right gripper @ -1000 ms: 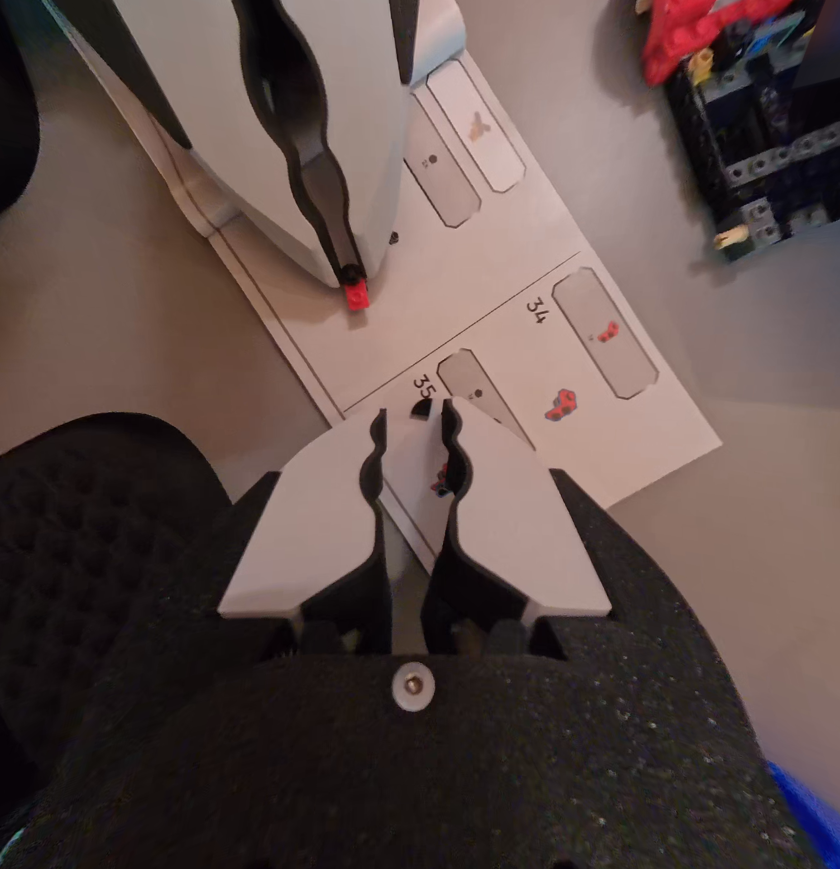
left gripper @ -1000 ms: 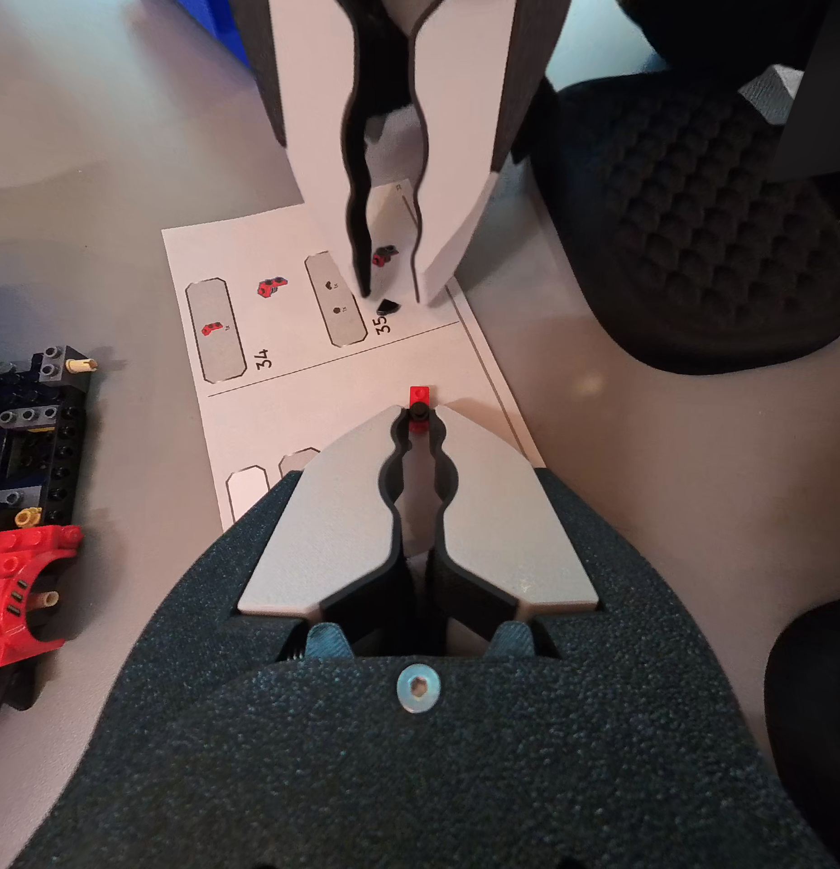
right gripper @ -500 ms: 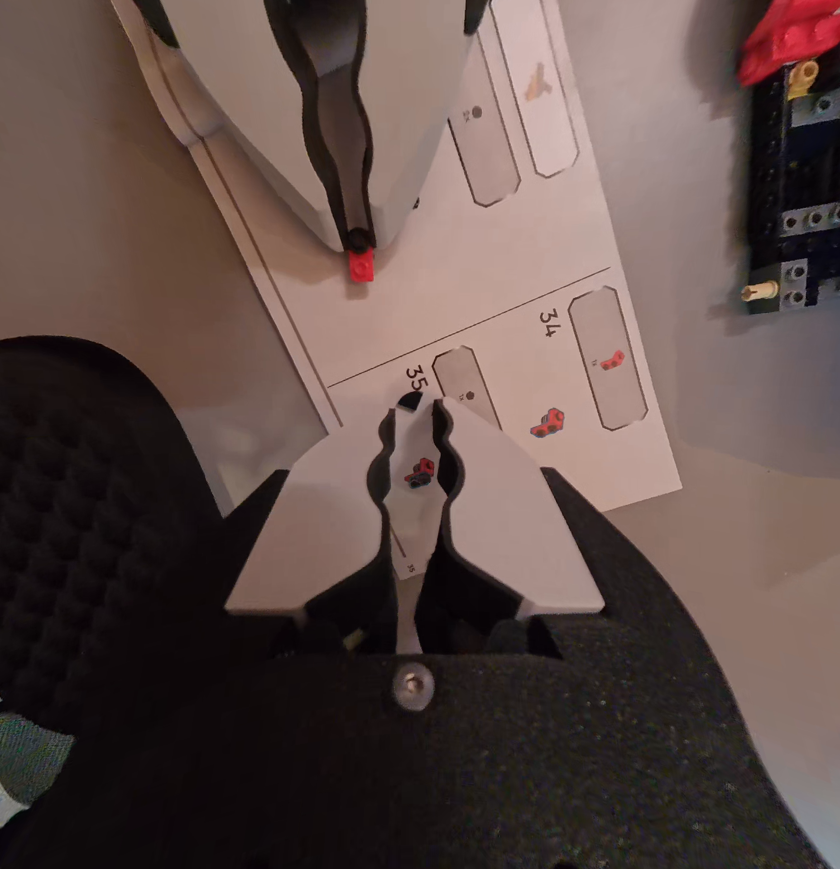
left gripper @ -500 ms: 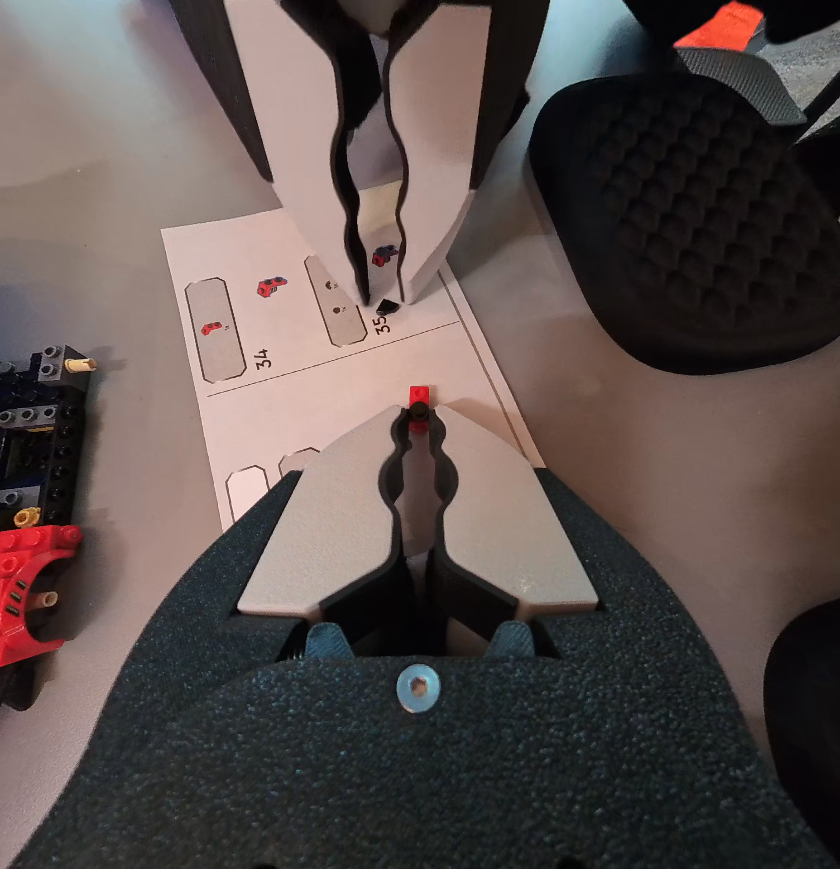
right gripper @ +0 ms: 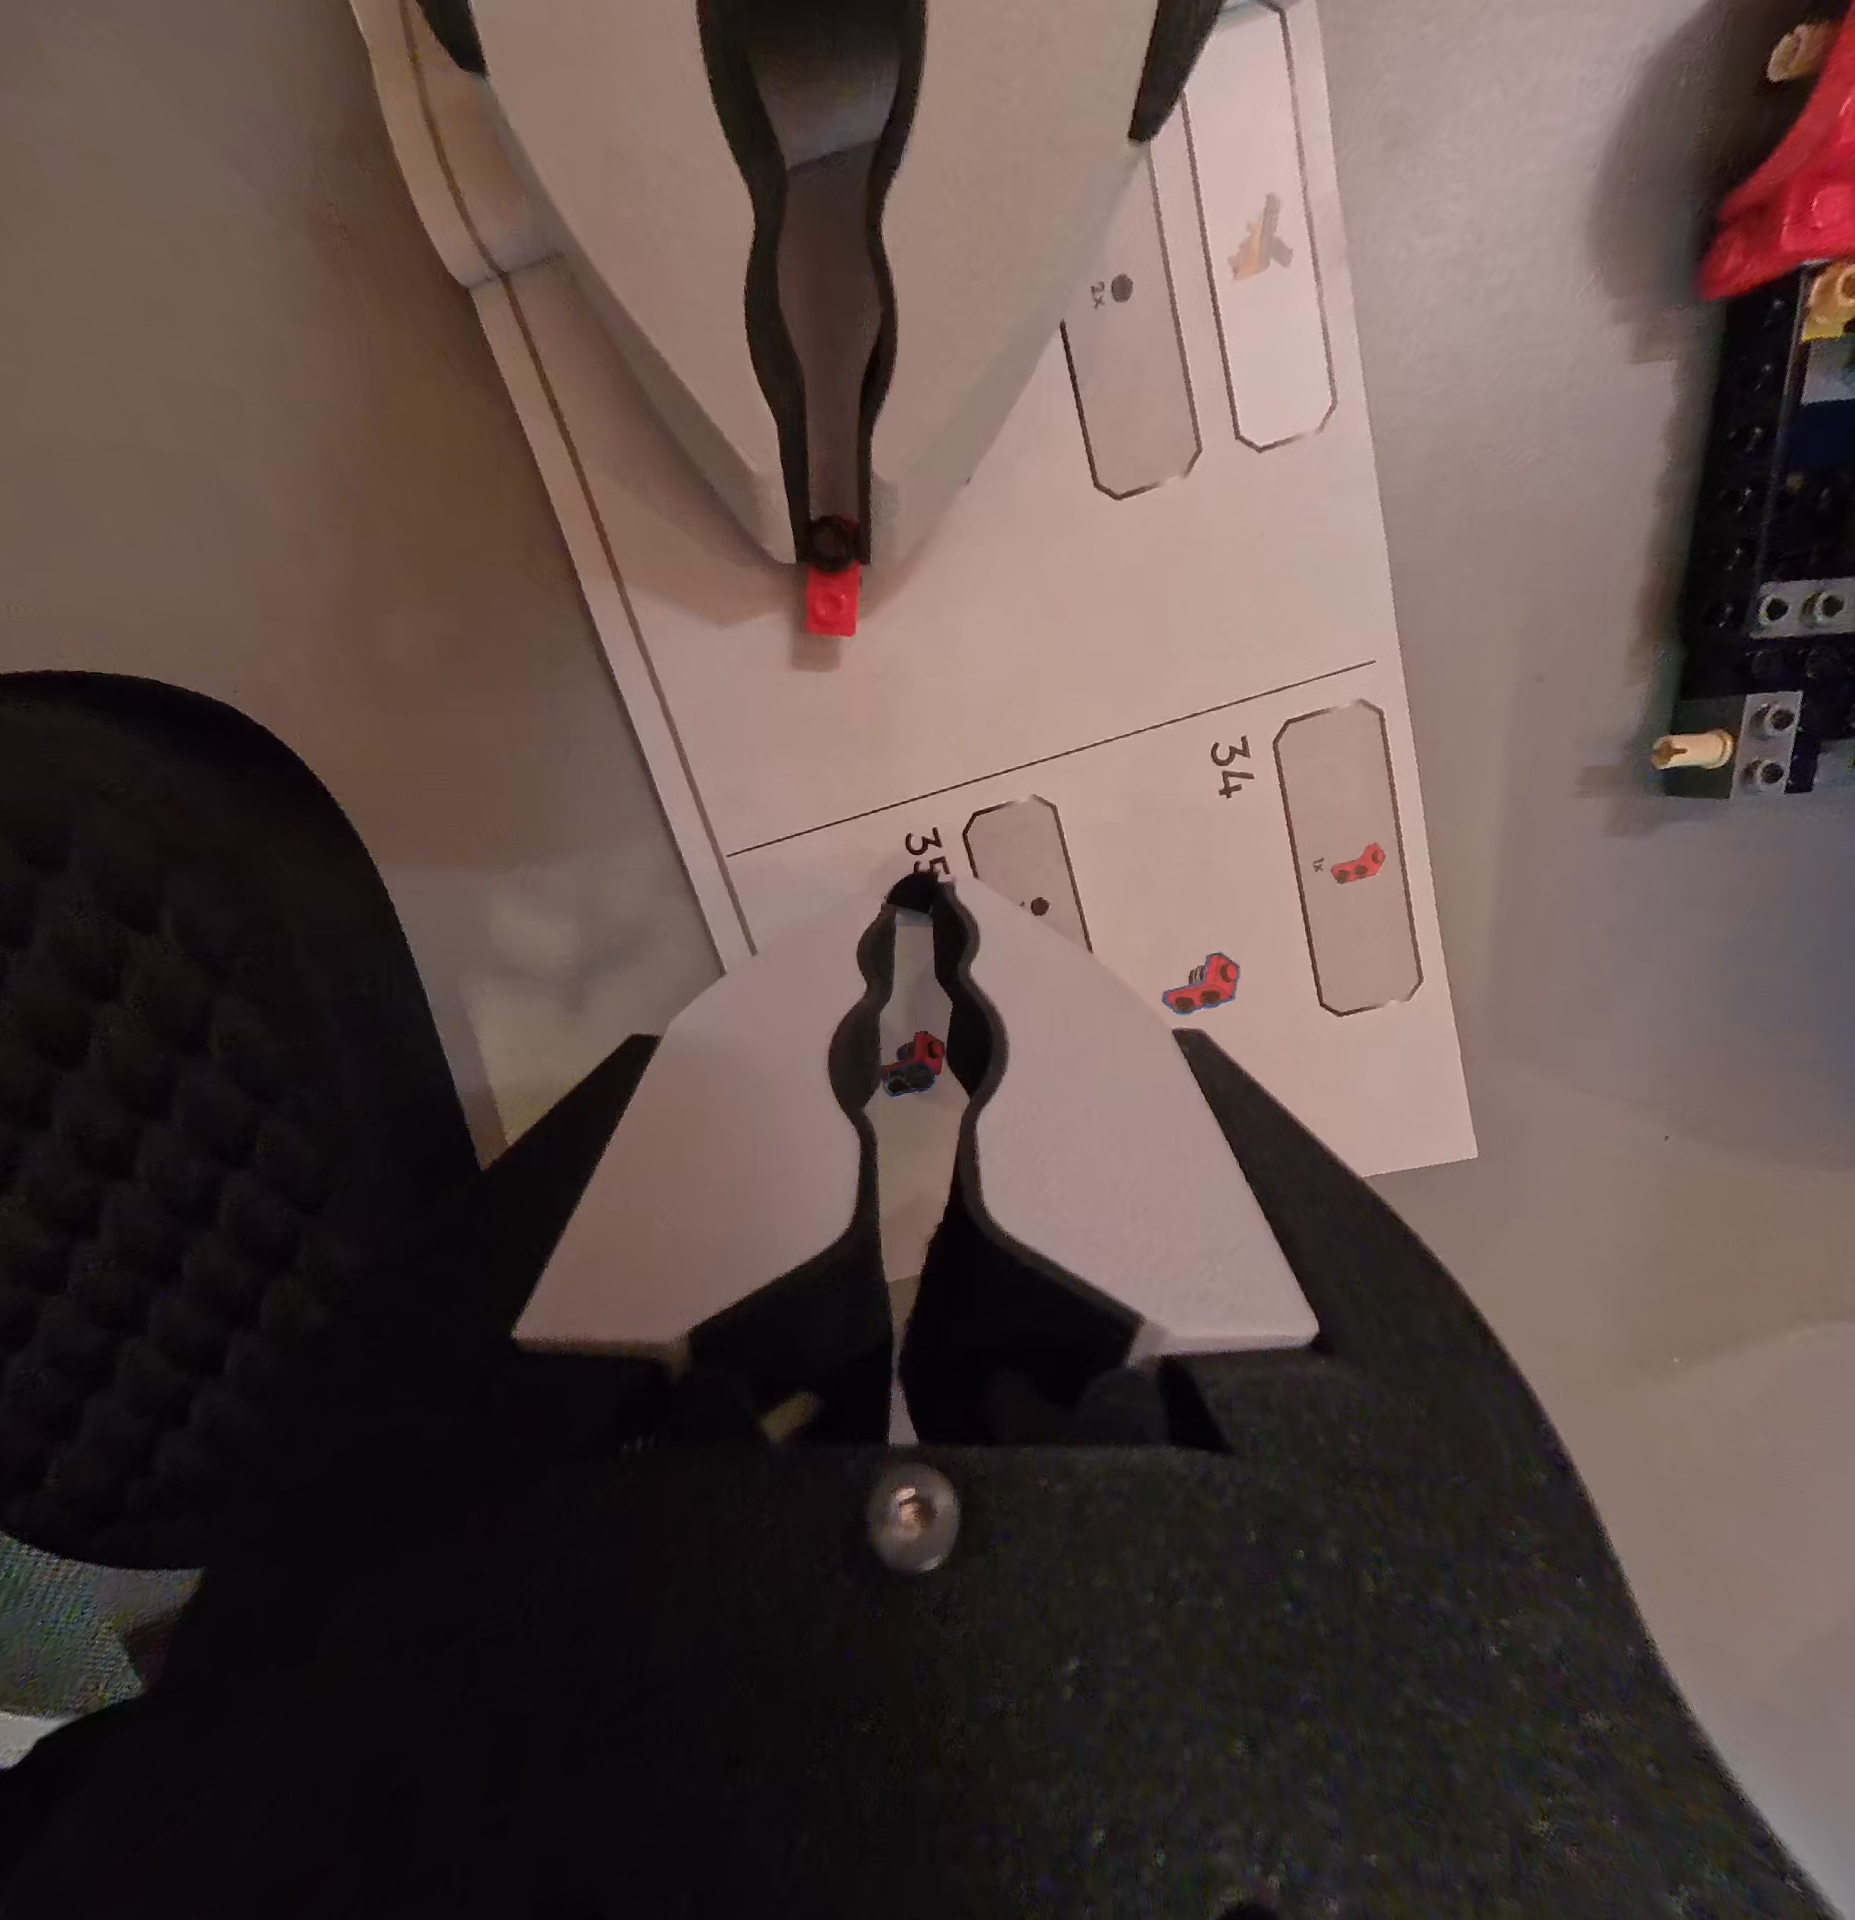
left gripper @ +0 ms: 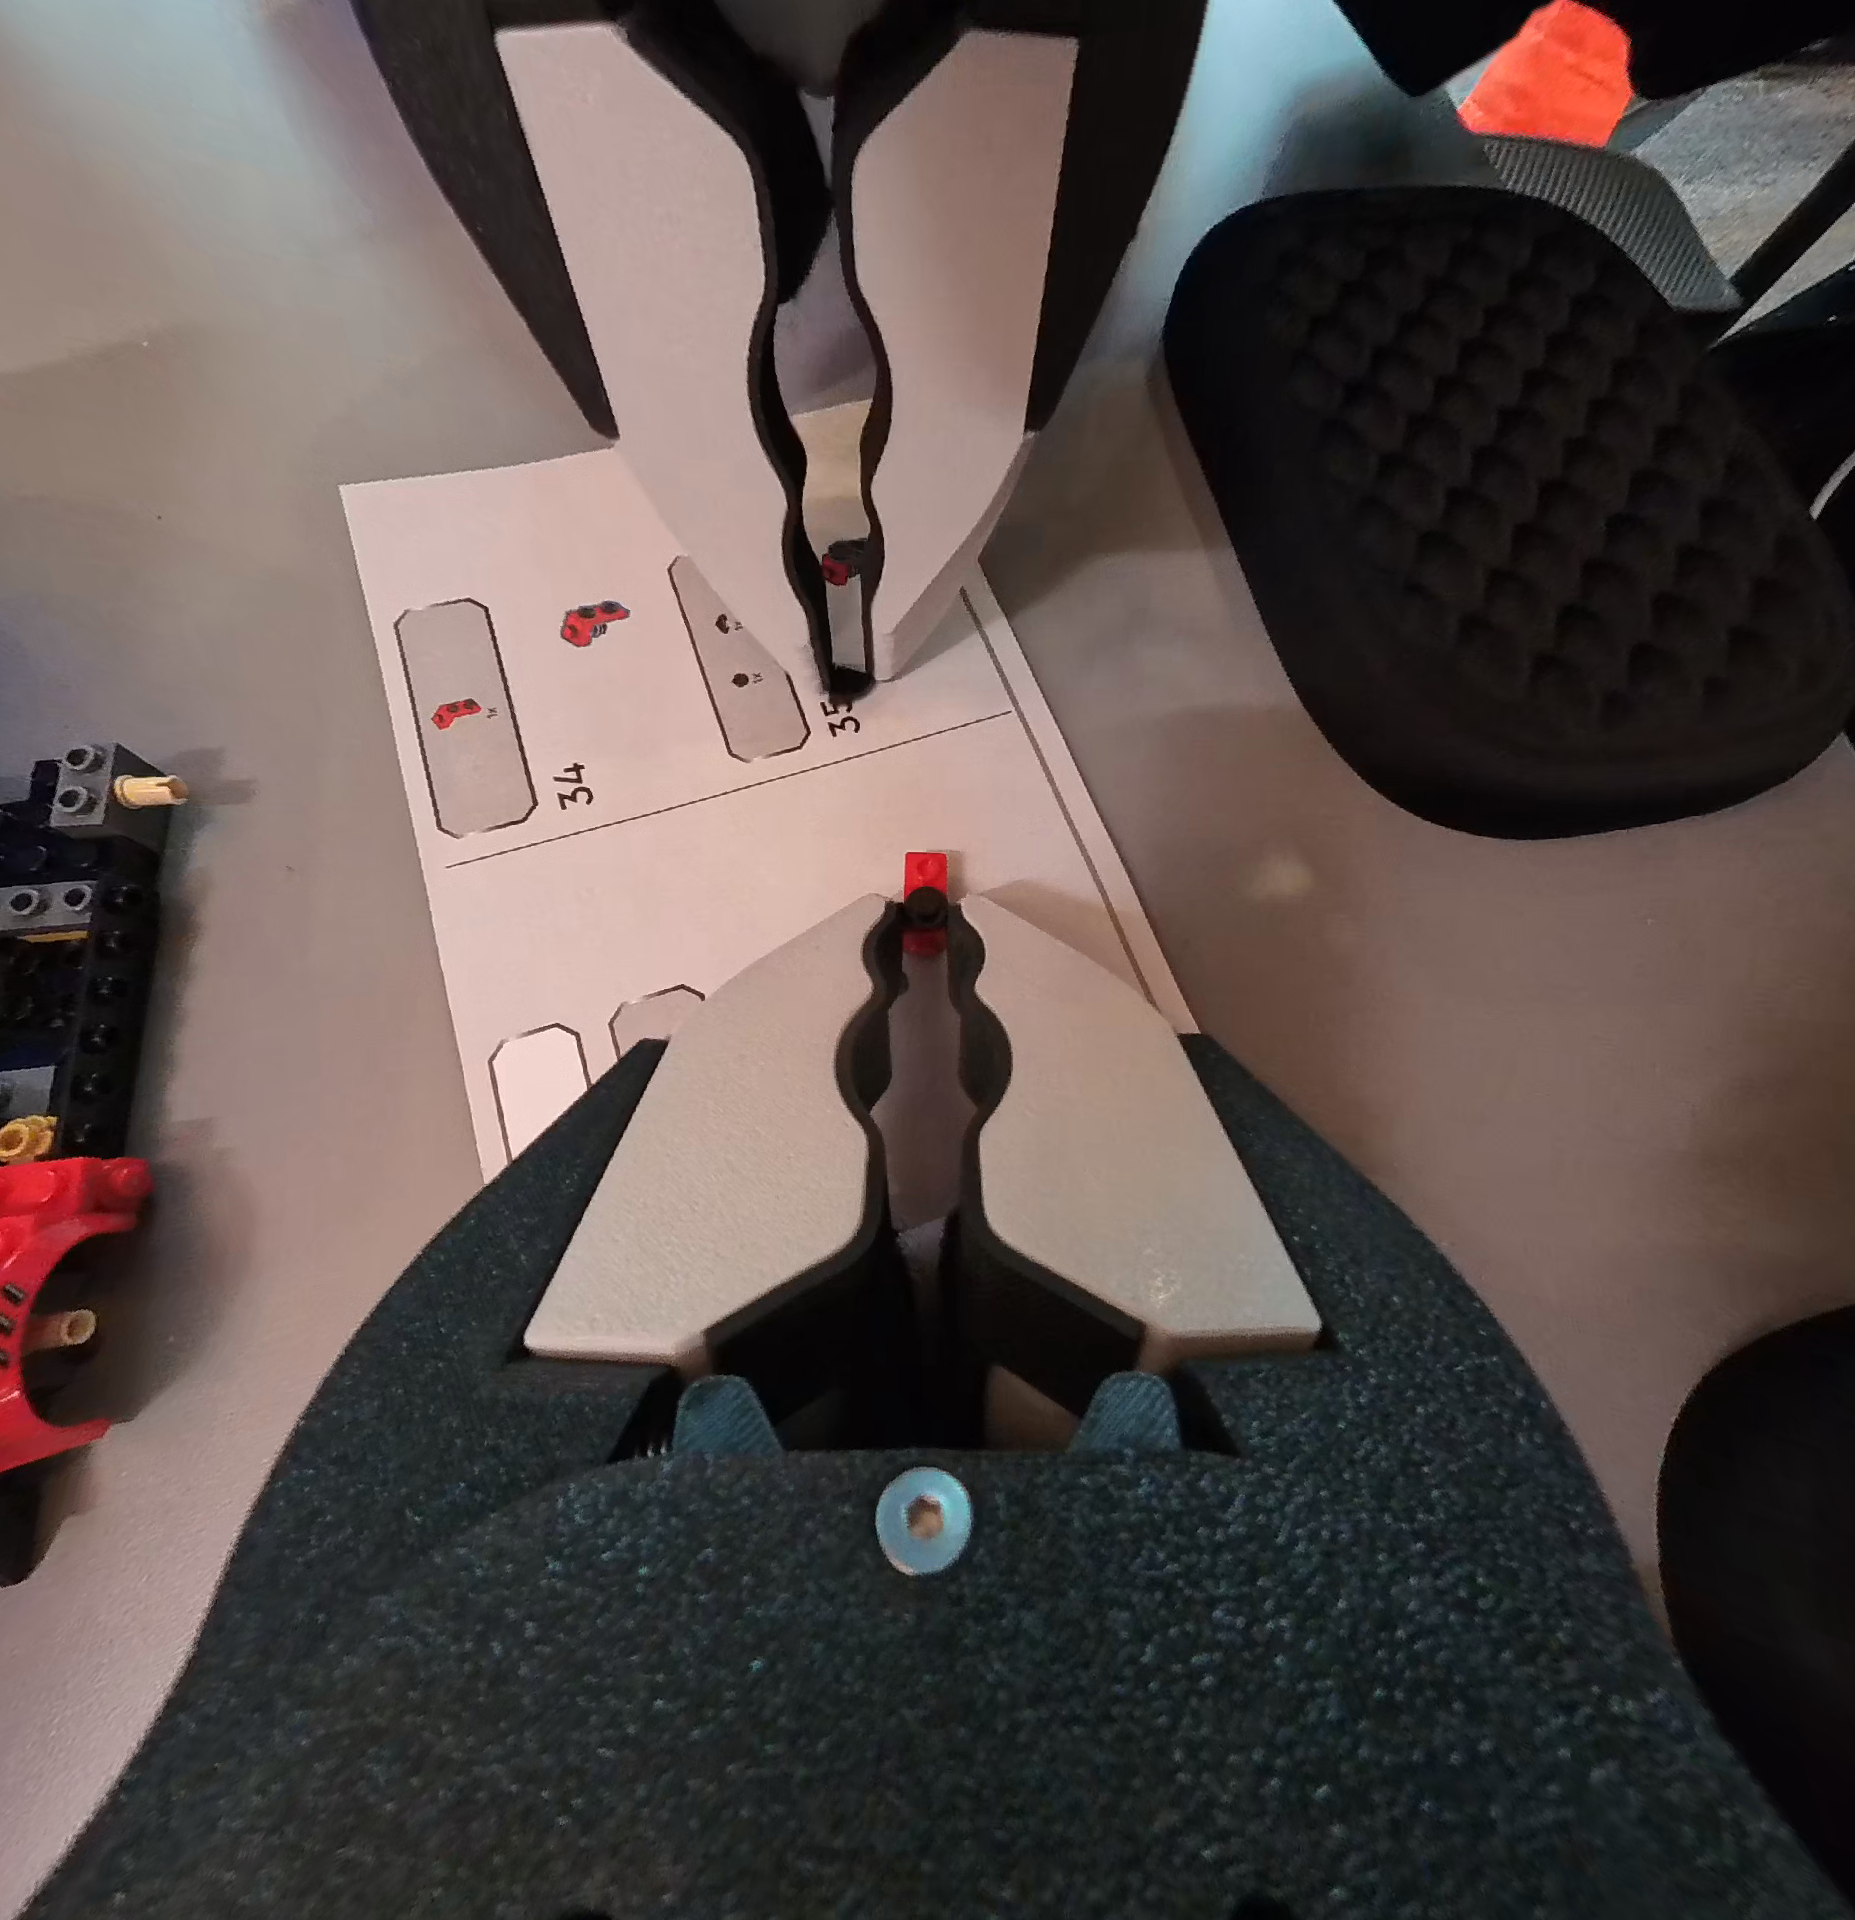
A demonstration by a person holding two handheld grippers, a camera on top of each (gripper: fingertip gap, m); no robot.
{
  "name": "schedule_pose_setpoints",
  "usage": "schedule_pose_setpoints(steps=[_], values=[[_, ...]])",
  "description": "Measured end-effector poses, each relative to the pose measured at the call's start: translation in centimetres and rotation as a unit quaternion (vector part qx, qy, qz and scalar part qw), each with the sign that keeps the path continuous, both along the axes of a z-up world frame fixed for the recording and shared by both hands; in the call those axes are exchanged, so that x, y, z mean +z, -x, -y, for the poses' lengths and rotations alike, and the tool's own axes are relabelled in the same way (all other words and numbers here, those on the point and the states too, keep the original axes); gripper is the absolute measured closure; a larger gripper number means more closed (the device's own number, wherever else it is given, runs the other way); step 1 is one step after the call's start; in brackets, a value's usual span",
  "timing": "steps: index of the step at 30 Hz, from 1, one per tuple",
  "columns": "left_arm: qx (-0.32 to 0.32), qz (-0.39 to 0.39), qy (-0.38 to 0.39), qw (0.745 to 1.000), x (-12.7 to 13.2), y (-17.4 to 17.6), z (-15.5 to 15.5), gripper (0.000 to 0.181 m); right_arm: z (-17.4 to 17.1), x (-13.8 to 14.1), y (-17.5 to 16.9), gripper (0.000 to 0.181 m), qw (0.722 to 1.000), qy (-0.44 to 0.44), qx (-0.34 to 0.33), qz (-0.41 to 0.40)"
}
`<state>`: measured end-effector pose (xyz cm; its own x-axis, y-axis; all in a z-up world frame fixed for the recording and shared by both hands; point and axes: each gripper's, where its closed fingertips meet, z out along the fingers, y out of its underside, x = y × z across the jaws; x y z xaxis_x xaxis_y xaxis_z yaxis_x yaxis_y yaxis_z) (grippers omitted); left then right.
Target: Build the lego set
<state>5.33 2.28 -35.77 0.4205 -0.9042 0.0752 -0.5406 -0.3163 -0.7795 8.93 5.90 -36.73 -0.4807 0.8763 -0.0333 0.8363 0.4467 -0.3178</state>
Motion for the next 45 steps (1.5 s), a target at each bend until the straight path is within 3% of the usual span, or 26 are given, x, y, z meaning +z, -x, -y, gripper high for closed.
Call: schedule_pose_setpoints(steps=[6, 12, 17, 23, 45], values=[[0.0, 0.0, 0.0, 1.0, 0.0, 0.0, 0.0, 0.174, 0.1, 0.0, 0.2, 0.174, 0.999, -0.007, 0.047, -0.001], [-0.002, 0.006, 0.013, 1.0, 0.0, 0.0, 0.1, 0.174, 1.0, 0.9, 0.6, 0.174, 0.99, 0.008, 0.137, -0.012], [-0.012, 0.019, 0.04, 0.999, 0.0, 0.0, 0.3, 0.174, 3.2, 2.6, 1.8, 0.174, 0.969, 0.023, 0.237, -0.064], [-0.02, 0.026, 0.056, 0.998, 0.0, -0.1, 0.5, 0.174, 4.0, 2.3, 2.9, 0.174, 0.943, -0.005, 0.32, -0.088], [-0.022, 0.025, 0.056, 0.998, 0.0, -0.1, 0.5, 0.174, 3.9, 1.1, 3.6, 0.174, 0.924, -0.045, 0.368, -0.09]])
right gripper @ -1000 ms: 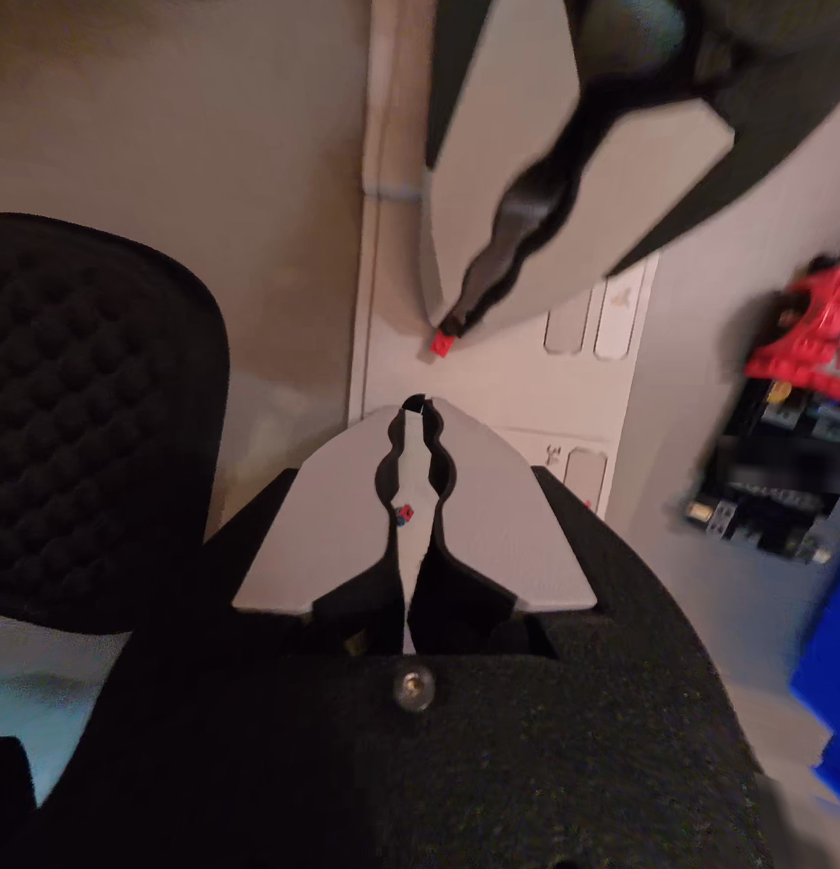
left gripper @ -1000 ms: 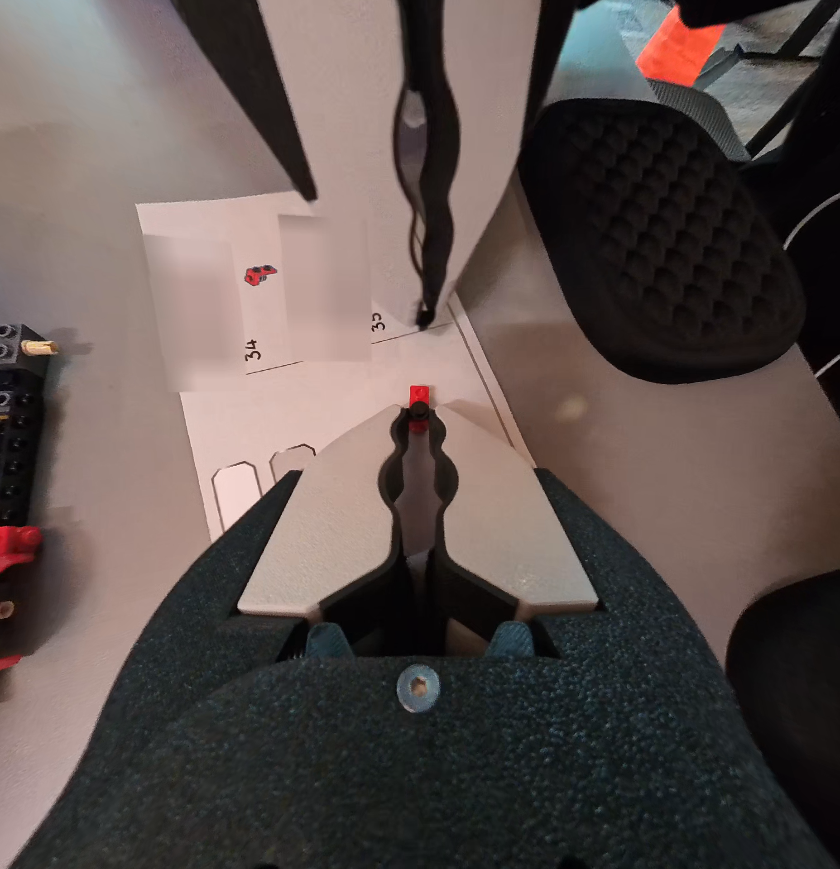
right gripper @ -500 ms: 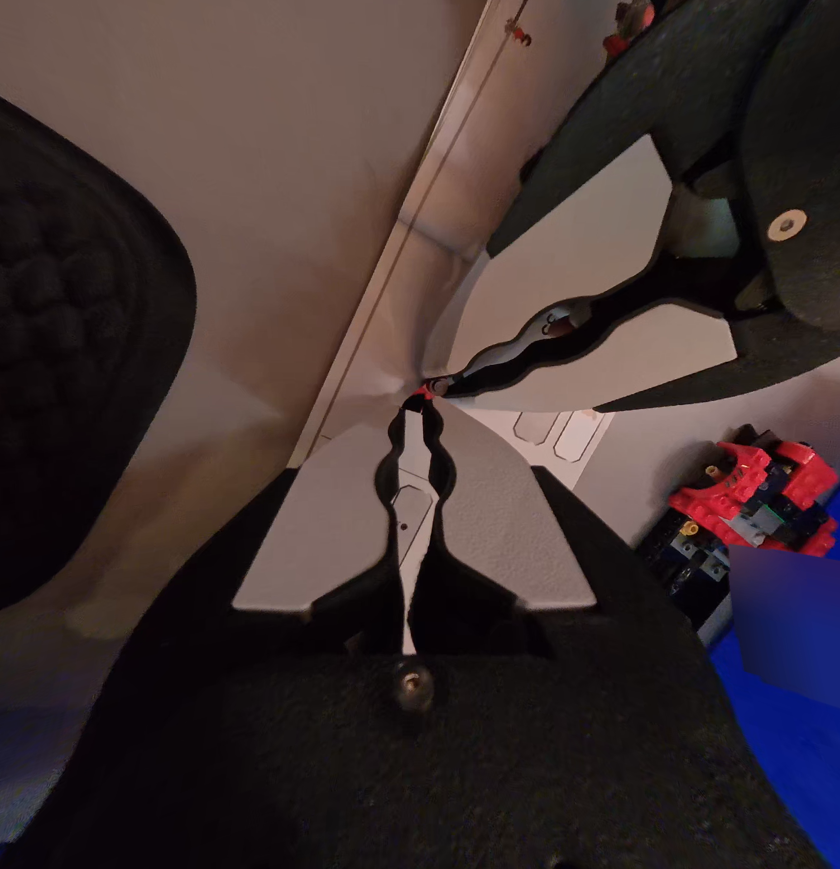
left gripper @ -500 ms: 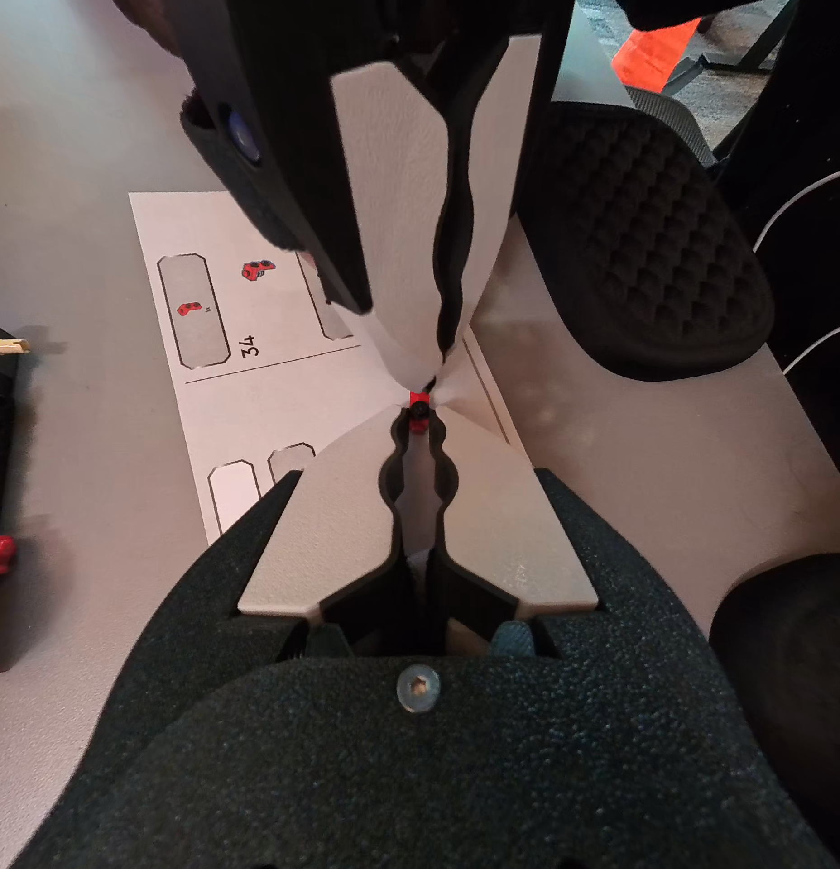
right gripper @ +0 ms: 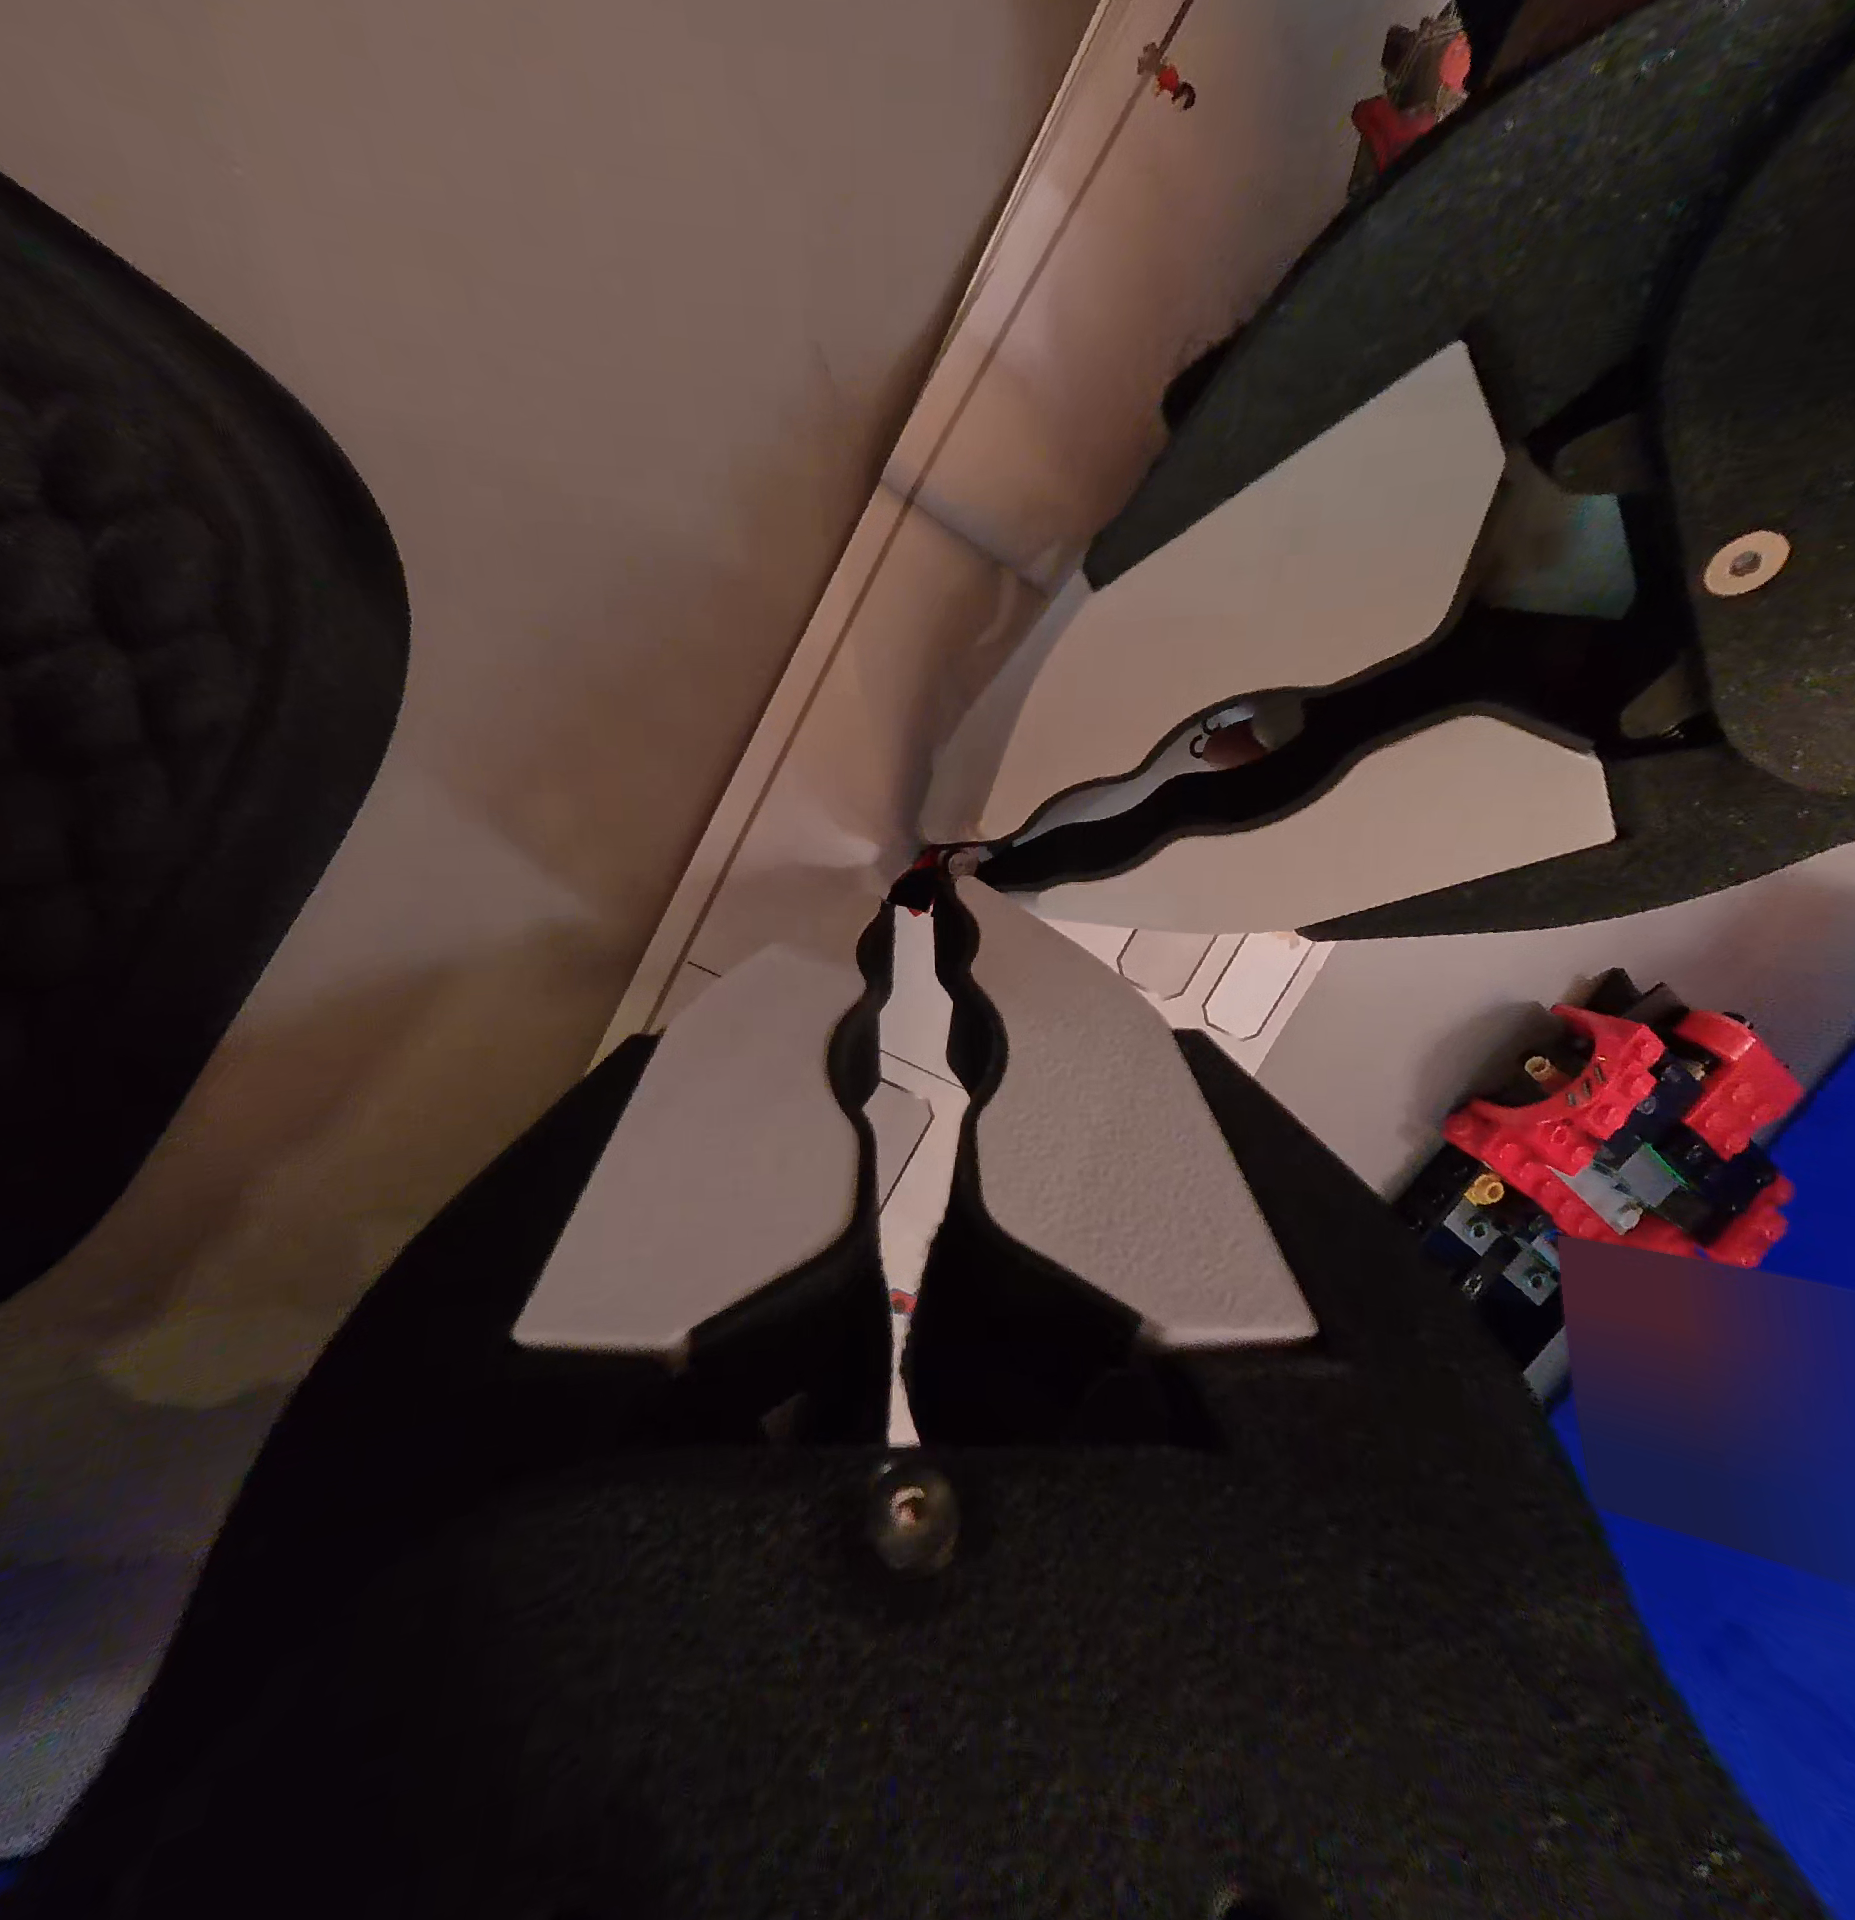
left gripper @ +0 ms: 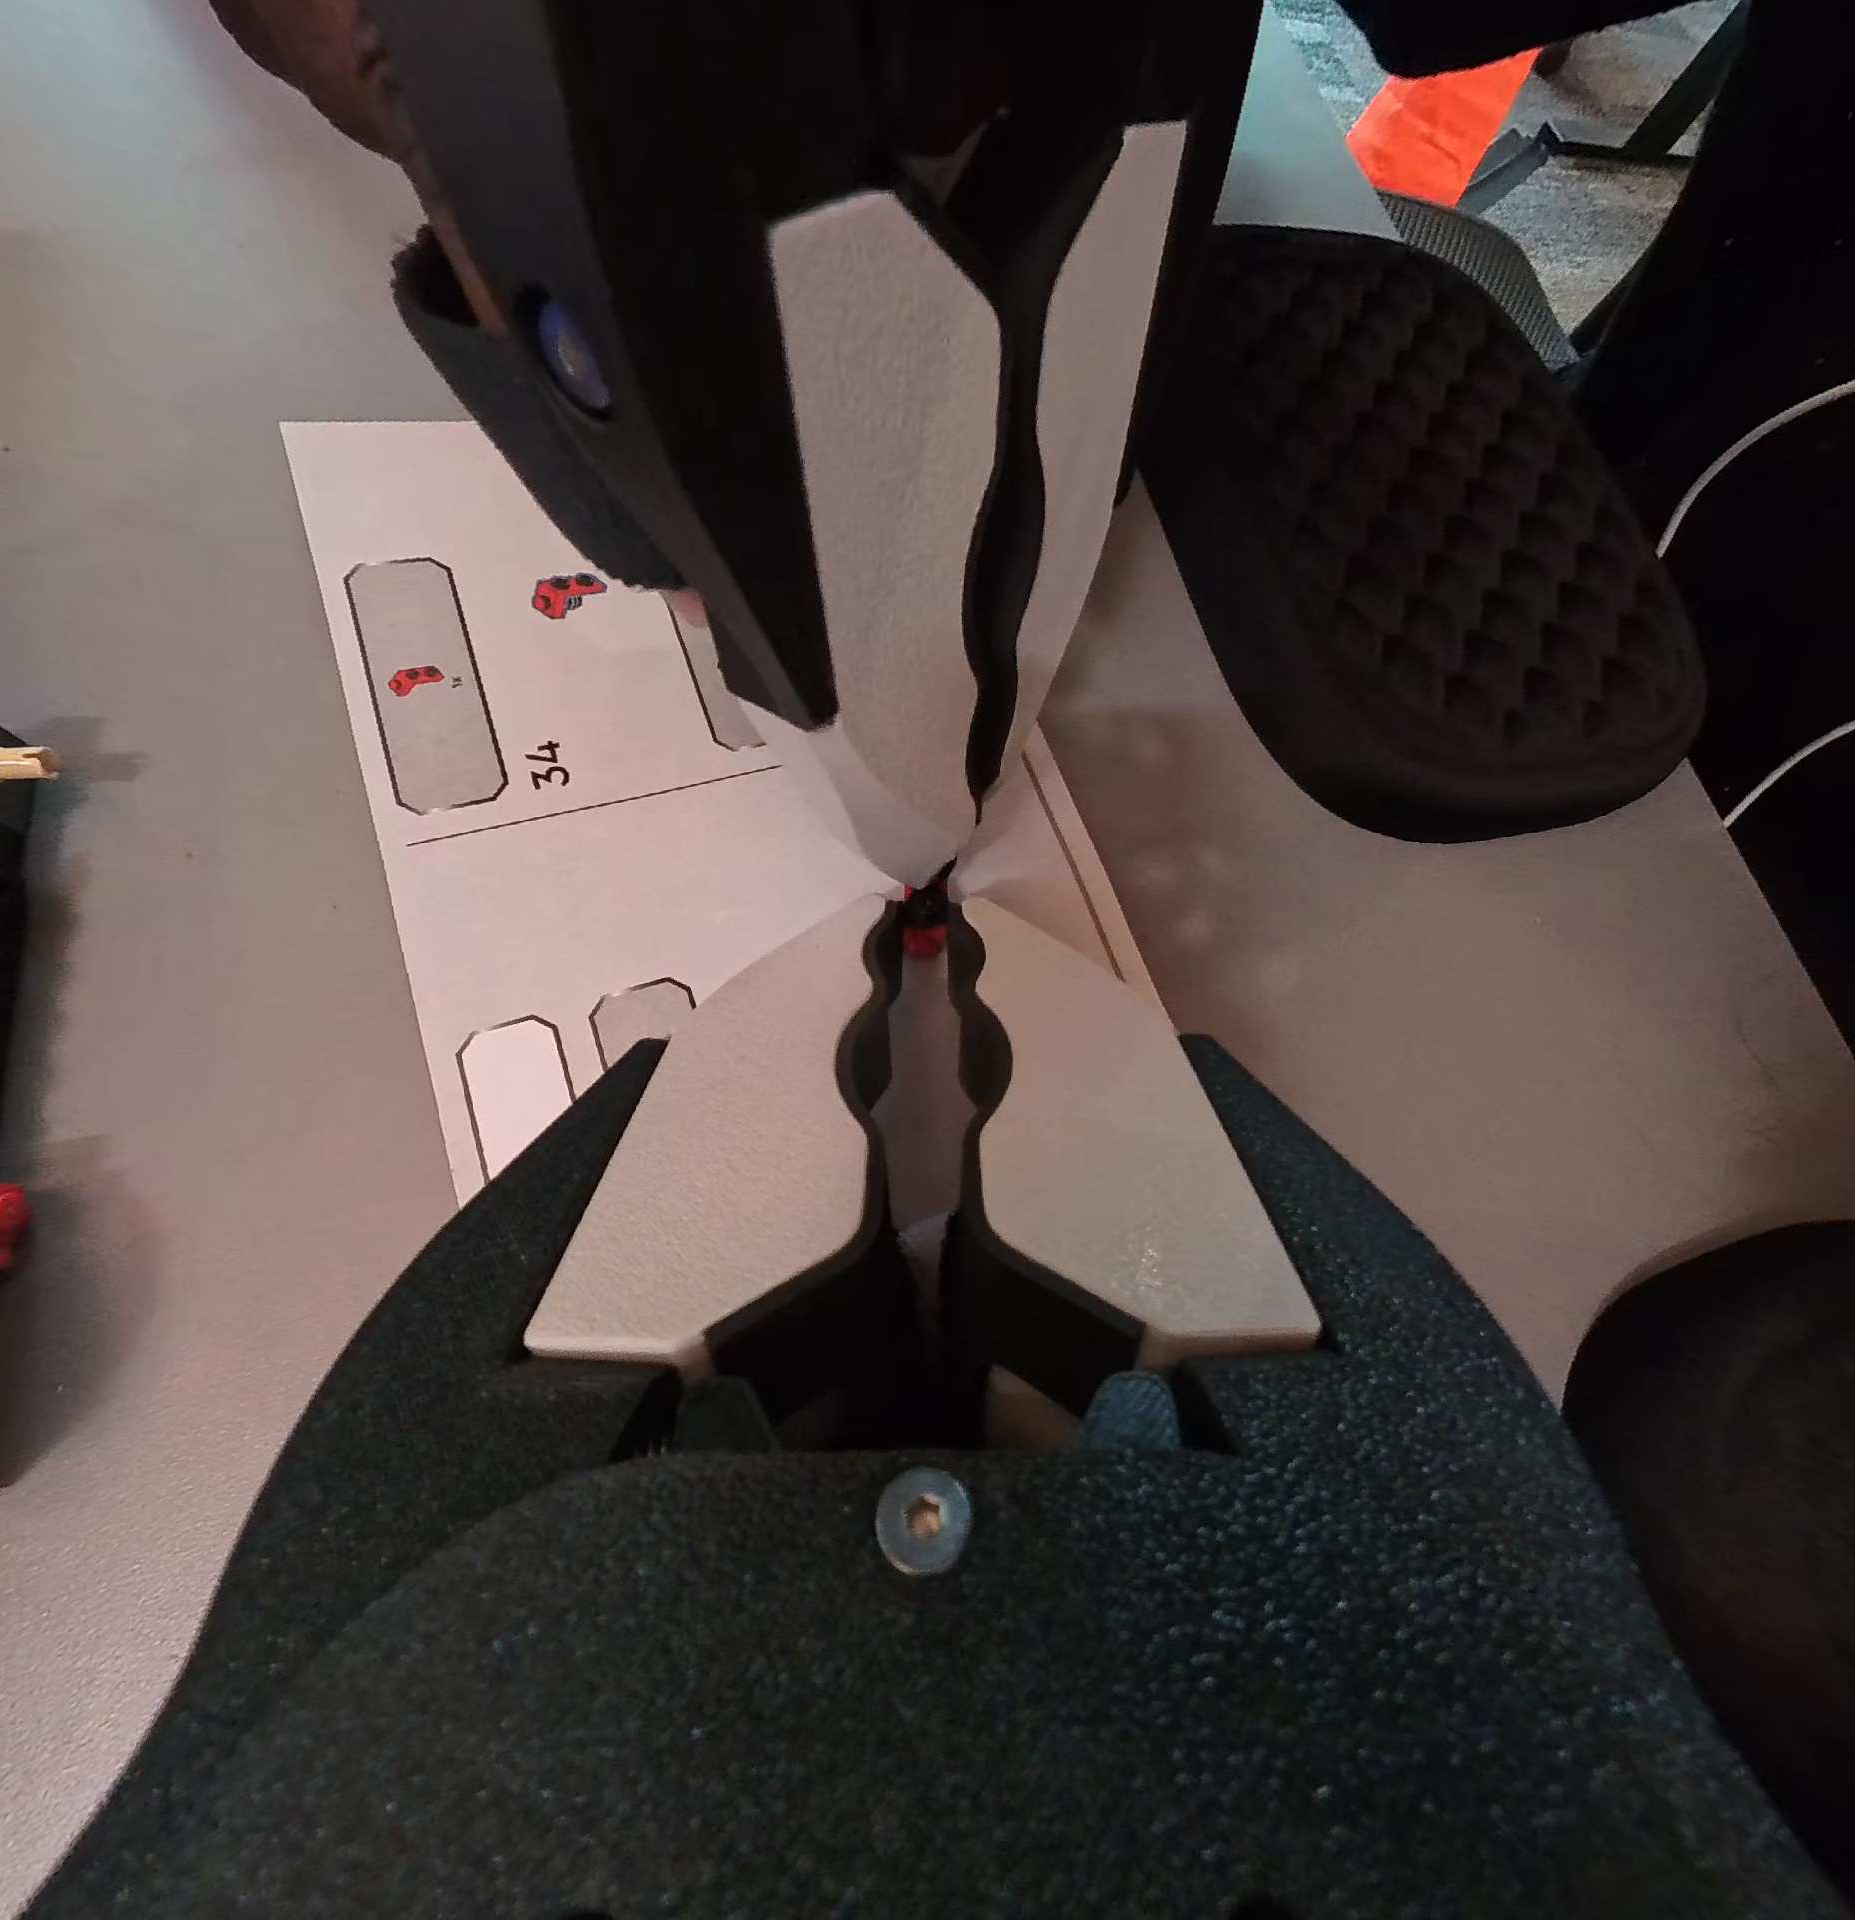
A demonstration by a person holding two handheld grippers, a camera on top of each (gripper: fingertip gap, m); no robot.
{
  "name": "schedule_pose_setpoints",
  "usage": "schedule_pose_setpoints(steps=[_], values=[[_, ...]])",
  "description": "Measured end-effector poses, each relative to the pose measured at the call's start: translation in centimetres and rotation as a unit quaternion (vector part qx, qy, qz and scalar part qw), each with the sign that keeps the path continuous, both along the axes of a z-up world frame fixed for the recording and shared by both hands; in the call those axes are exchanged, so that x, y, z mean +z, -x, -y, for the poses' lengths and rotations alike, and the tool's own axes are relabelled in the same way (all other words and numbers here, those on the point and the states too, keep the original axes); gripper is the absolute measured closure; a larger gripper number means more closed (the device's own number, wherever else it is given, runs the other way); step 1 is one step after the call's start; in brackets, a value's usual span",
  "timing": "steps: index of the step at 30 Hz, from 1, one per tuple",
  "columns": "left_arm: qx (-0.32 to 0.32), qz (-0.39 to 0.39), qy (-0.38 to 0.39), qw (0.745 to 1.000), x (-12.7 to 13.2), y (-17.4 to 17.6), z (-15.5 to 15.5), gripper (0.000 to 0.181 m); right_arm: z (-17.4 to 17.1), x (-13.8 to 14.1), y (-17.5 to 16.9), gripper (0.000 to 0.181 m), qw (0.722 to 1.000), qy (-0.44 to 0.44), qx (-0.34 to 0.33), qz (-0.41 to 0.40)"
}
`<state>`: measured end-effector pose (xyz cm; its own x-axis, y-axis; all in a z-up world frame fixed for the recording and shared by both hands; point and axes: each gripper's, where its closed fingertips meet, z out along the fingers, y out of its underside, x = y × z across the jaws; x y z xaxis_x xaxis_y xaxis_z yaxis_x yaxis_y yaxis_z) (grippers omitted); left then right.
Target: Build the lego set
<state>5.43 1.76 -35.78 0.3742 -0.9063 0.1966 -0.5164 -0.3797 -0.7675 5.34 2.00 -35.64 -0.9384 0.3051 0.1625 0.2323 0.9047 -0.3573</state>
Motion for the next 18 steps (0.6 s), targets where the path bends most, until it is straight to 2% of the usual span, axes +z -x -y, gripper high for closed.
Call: schedule_pose_setpoints(steps=[18], values=[[-0.001, 0.0, 0.002, 1.0, 0.0, -0.01, 0.02, 0.174, 0.0, -0.16, 0.07, 0.174, 1.0, -0.006, 0.009, 0.0]])
